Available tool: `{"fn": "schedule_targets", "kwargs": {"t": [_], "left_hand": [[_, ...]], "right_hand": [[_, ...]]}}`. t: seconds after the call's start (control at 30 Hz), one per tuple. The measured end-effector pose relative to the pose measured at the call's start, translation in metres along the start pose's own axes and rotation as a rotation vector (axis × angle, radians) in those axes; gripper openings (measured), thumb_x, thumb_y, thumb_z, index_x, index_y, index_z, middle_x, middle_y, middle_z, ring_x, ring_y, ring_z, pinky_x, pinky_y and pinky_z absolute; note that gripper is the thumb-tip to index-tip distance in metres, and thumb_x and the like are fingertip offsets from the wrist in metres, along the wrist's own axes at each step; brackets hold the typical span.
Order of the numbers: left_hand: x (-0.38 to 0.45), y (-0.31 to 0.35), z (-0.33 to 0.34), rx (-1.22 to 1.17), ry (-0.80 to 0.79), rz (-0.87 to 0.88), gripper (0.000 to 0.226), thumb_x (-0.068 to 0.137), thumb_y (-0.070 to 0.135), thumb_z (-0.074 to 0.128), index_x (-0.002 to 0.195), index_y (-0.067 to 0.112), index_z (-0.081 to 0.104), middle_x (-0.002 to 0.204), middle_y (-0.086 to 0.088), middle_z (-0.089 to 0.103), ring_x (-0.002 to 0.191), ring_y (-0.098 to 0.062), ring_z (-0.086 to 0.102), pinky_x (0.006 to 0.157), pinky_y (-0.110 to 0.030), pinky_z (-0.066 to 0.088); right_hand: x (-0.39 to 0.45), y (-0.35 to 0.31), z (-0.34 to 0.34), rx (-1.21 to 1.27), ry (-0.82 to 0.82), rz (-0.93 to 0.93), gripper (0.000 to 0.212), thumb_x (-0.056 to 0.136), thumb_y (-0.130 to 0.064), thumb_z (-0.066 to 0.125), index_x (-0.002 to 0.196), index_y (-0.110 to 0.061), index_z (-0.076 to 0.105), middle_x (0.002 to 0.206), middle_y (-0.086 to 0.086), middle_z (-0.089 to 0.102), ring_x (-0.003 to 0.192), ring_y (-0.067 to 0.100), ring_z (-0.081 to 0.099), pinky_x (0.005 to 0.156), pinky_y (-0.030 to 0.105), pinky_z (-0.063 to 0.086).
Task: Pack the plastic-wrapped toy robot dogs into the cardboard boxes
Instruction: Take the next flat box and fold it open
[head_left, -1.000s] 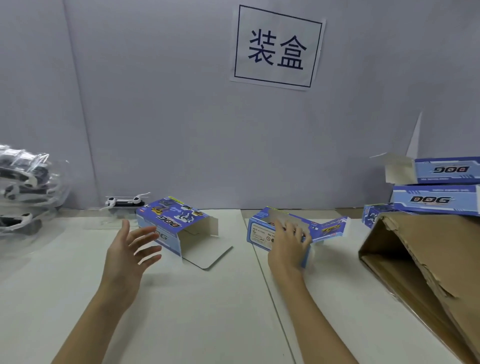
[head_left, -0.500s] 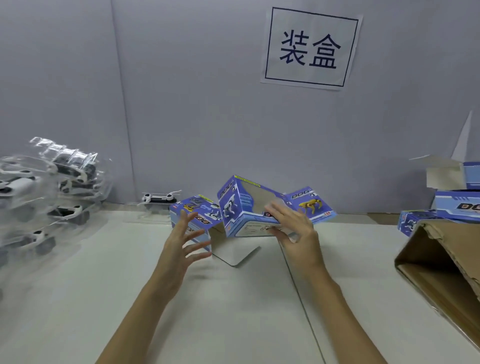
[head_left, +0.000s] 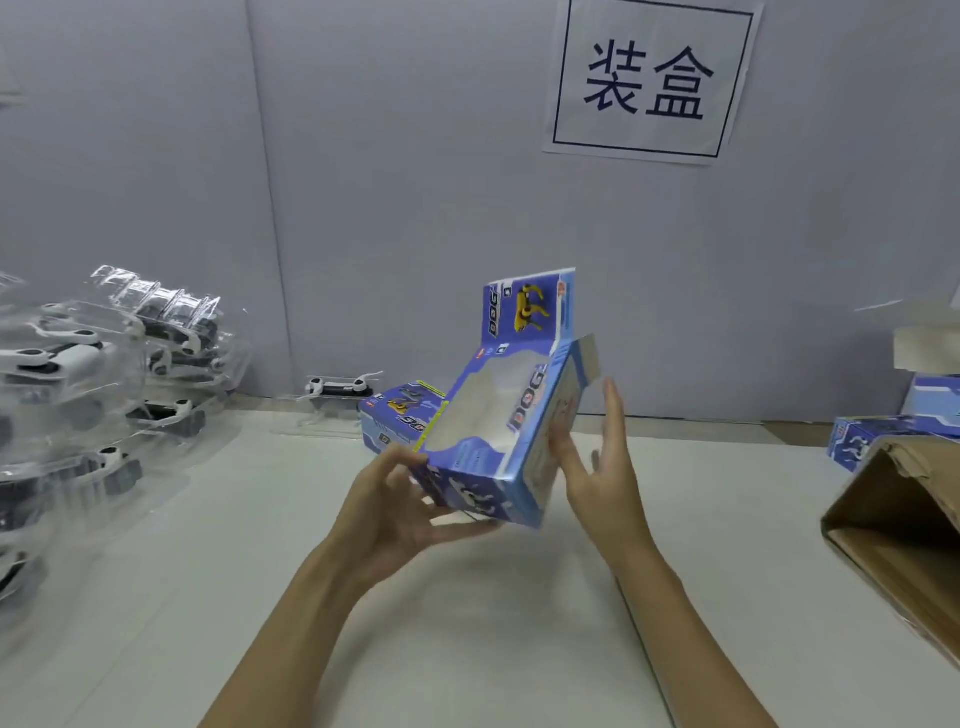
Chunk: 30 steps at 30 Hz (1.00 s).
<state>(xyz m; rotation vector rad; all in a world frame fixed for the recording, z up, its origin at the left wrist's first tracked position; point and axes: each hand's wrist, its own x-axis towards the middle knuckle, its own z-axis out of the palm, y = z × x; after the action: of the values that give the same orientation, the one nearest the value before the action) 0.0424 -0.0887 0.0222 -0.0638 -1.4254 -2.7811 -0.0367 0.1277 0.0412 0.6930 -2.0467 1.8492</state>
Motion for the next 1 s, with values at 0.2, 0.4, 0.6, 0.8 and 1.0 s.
{"fn": "schedule_targets", "kwargs": {"t": [0.2,0.4,0.6,0.8,1.0], "left_hand": [[0.005,-0.011,0.015,0.310,0.100,0.013,0.063,0.080,0.061,0.077,0.129,0.022,0.070,0.132,-0.016,0.069,0.122,-0.039,0.066,0.104,-0.057,0.054],[0.006,-0.009,0.013,0.436,0.143,0.199,0.072,0.073,0.038,0.082,0.130,0.062,0.045,0.139,0.014,0.054,0.112,-0.016,0.072,0.072,-0.041,0.063],[0.000,-0.011,0.024,0.581,0.109,0.428,0.077,0.082,0.037,0.069,0.143,0.066,0.031,0.161,0.016,0.038,0.131,-0.021,0.061,0.094,-0.048,0.061],[-0.010,-0.009,0.031,0.582,0.127,0.406,0.073,0.087,0.046,0.076,0.142,0.065,0.031,0.141,0.009,0.061,0.115,-0.019,0.071,0.077,-0.034,0.064],[-0.013,-0.004,0.040,0.482,0.146,0.404,0.035,0.084,0.054,0.063,0.117,0.063,0.054,0.120,0.009,0.074,0.104,-0.023,0.076,0.073,-0.034,0.064]], "right_hand": [[0.008,0.007,-0.009,0.391,-0.084,0.222,0.033,0.109,-0.030,0.047,0.140,-0.035,0.058,0.125,-0.005,0.073,0.112,0.014,0.072,0.089,0.030,0.061],[-0.011,0.002,0.014,0.142,-0.120,0.159,0.061,0.088,-0.054,0.074,0.133,-0.022,0.046,0.121,0.001,0.068,0.109,0.021,0.070,0.094,0.042,0.060],[-0.020,-0.005,0.025,0.214,-0.120,-0.025,0.072,0.095,-0.033,0.068,0.151,-0.043,0.024,0.150,-0.009,0.048,0.131,0.012,0.058,0.095,0.025,0.056],[-0.026,-0.011,0.031,0.200,-0.218,-0.027,0.056,0.095,-0.033,0.067,0.140,-0.049,0.038,0.130,-0.027,0.064,0.124,0.002,0.062,0.084,0.012,0.053],[-0.025,-0.022,0.030,0.238,-0.172,0.050,0.048,0.085,-0.075,0.057,0.118,-0.040,0.054,0.116,-0.021,0.071,0.111,0.013,0.071,0.078,0.025,0.062]]}}
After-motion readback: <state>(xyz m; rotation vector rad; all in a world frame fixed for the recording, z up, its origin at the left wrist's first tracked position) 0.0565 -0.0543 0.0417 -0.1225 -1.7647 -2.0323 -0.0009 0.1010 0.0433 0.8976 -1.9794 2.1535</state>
